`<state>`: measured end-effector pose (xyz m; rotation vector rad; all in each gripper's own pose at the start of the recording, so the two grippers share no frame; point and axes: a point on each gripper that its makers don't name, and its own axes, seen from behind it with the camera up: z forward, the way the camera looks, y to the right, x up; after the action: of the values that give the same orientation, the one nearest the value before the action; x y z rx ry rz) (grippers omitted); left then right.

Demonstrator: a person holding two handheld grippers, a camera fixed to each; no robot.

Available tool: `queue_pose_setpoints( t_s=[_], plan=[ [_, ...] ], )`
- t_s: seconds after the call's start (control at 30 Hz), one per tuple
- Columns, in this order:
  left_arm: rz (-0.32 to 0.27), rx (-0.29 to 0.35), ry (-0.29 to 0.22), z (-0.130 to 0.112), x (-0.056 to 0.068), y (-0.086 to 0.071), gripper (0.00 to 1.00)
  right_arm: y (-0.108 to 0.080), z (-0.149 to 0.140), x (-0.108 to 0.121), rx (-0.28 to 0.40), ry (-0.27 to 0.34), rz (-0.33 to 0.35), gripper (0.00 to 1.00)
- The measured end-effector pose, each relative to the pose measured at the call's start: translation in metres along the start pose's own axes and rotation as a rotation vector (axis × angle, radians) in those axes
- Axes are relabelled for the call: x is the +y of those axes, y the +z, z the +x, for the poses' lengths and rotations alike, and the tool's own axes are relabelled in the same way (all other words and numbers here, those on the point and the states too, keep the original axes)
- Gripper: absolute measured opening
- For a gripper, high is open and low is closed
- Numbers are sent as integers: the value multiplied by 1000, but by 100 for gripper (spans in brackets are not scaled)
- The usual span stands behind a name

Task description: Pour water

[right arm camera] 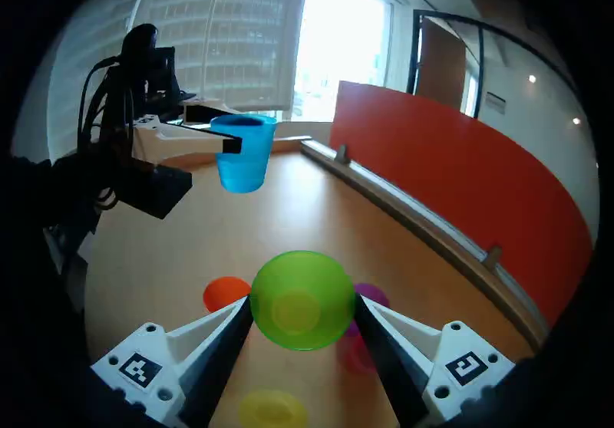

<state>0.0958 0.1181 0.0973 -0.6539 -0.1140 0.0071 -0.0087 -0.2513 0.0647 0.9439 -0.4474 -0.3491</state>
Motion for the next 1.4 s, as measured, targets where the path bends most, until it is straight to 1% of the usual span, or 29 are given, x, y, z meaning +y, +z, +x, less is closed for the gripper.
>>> queue_pose_setpoints(
  t_s=[0.37, 0.73, 0.97, 1.4],
  plan=[
    [-2, -1, 2, 0, 5, -2, 87, -13, 11, 4, 90, 30, -38, 94],
    [-3, -1, -1, 1, 6, -1, 87, -24, 23, 7, 151, 27, -59, 95],
    [-8, 2, 0, 4, 9, -1, 87, -29, 34, 6, 206, 27, -72, 95],
    [-11, 4, -5, 4, 12, 0, 87, -36, 45, 6, 292, 48, -90, 95]
  ],
)
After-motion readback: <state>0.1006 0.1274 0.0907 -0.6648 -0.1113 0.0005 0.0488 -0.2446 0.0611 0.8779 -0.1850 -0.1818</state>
